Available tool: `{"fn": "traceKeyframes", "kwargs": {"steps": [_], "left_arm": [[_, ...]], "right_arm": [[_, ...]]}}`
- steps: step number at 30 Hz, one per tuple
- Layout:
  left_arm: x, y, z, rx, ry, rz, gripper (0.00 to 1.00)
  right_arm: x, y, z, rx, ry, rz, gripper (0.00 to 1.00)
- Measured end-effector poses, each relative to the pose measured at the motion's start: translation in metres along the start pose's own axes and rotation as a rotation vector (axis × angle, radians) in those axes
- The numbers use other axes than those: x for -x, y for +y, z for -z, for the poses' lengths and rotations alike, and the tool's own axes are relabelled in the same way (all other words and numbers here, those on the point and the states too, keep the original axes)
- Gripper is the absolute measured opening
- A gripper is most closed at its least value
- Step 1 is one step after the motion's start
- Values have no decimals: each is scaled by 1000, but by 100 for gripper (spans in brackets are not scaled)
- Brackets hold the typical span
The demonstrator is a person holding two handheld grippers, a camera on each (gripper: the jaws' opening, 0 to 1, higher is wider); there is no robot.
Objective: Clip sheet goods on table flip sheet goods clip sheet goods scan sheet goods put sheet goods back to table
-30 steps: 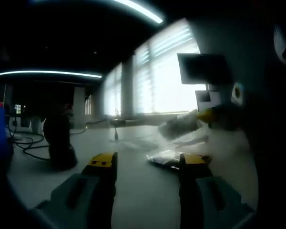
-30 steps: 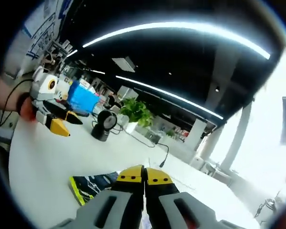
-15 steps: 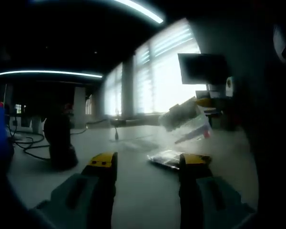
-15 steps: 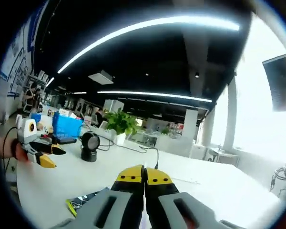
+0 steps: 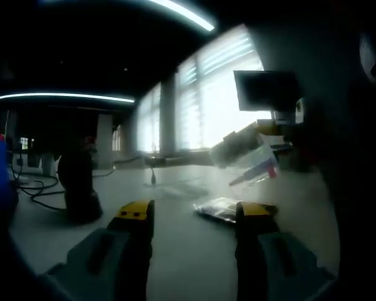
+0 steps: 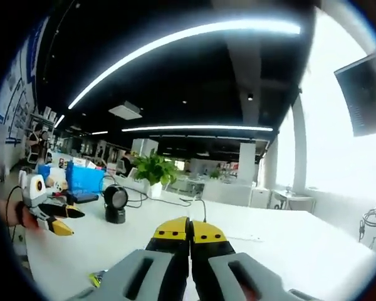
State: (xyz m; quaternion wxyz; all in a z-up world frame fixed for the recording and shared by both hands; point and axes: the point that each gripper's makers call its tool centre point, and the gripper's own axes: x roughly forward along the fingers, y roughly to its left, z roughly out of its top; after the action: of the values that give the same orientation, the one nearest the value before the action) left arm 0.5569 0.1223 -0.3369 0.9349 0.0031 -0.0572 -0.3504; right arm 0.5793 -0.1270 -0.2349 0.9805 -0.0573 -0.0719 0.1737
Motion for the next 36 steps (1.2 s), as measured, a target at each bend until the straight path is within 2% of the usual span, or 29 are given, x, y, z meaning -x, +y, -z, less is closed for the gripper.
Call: {"fn": "traceKeyframes", "kwargs": {"steps": [20, 36], "left_arm": [[0, 0, 0, 2, 0, 3, 45], [1, 1, -2, 9, -10, -2, 45]], "right_arm": [[-6, -10, -16, -131, -46, 36, 0], [-6, -9, -23, -226, -66, 63, 0]]}}
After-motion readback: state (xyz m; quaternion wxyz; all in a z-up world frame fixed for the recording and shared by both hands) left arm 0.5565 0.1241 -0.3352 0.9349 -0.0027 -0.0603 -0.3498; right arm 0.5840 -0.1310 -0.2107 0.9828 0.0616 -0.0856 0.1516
